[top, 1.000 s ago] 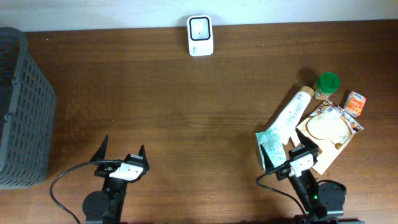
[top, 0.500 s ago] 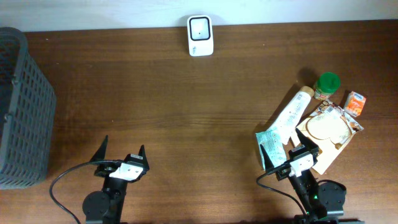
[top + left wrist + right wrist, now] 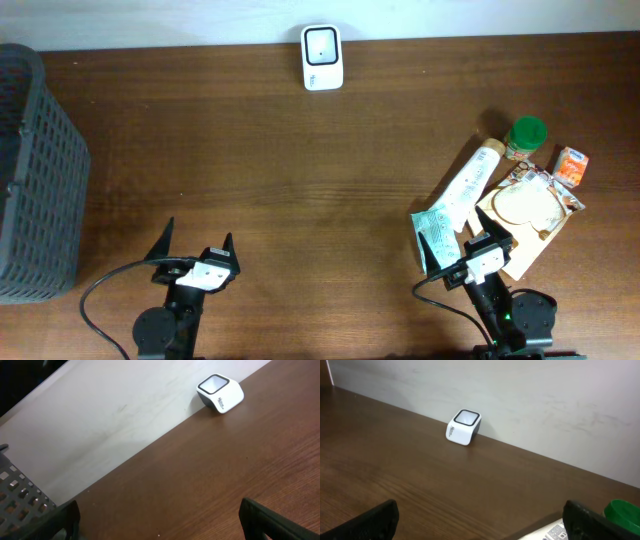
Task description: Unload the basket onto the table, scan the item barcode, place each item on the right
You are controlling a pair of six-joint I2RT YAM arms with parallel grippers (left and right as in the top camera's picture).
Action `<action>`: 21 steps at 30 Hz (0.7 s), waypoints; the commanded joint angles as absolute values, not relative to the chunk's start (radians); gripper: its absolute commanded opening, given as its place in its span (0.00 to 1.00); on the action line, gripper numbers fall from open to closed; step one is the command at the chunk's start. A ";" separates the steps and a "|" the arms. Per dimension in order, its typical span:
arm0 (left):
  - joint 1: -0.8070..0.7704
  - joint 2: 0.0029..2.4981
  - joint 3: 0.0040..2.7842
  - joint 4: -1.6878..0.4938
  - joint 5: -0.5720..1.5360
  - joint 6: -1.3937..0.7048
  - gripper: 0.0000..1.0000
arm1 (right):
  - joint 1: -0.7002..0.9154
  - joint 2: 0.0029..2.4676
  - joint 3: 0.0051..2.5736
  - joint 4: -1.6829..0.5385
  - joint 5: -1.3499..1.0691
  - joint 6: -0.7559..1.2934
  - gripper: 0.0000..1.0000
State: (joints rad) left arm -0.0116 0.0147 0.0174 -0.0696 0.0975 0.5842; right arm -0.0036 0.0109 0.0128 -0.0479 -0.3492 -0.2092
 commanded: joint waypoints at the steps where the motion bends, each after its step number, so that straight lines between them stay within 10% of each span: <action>1: -0.007 0.005 0.009 -0.069 0.109 0.599 0.99 | -0.001 0.004 0.006 -0.049 -0.358 -0.202 0.98; 21: -0.007 0.005 0.009 -0.069 0.109 0.599 0.99 | -0.001 0.004 0.006 -0.049 -0.358 -0.202 0.98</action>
